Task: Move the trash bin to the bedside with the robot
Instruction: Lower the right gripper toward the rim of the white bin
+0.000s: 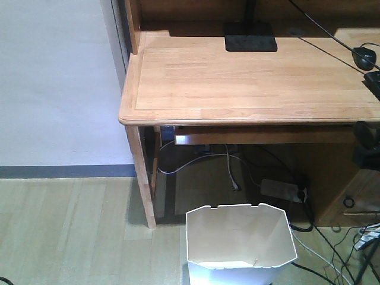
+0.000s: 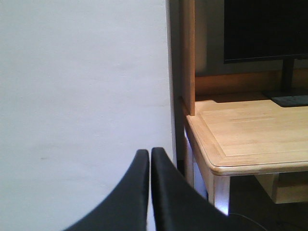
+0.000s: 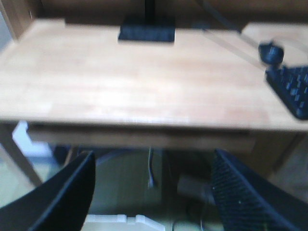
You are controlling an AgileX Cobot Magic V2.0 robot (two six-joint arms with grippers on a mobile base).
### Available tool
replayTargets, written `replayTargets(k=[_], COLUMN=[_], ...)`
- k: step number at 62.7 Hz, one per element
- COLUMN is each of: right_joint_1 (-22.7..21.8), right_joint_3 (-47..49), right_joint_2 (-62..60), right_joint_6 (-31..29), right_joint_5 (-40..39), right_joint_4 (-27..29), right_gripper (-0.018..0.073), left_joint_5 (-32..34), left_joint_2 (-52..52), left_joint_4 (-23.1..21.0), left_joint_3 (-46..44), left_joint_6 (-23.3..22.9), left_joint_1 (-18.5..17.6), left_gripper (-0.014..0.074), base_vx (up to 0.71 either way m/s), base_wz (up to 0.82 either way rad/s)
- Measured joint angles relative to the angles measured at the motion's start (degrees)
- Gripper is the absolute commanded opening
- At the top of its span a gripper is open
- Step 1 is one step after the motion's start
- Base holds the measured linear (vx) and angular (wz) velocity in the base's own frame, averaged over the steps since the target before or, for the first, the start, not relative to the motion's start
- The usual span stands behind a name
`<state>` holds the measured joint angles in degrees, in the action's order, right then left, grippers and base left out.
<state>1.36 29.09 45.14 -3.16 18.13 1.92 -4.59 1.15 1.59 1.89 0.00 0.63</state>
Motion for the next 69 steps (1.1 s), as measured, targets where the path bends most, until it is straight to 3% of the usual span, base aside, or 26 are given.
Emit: replayTargets(k=[18,37,50,69], right_joint_1=[0.0,-2.1,-8.2,-8.6], right_joint_3=[9.7,14.2,14.6,14.8], right_joint_2=[18.4,36.6,48.5,65.3], right_joint_6=[0.0,-2.6,-9.2,-19.2], right_joint_5=[9.4,10.5,7.3,-5.0], right_joint_4=[0.1,1.0,4.7,12.7], right_gripper=[0.0496,0.0496,0.0496,0.0496], left_joint_5=[0.0,0.0,0.0,0.0], left_joint_2=[0.0,0.0,0.0,0.0], left_joint_4=[0.0,0.0,0.0,0.0], left_joint_3=[0.0,0.0,0.0,0.0], left_joint_6=[0.0,0.0,0.0,0.0], left_joint_1=[0.0,0.0,0.0,0.0], left_gripper=[-0.0006,-0.0006,-0.0006,-0.0006], base_vx=[0.0,0.0,0.0,0.0], base_wz=[0.0,0.0,0.0,0.0])
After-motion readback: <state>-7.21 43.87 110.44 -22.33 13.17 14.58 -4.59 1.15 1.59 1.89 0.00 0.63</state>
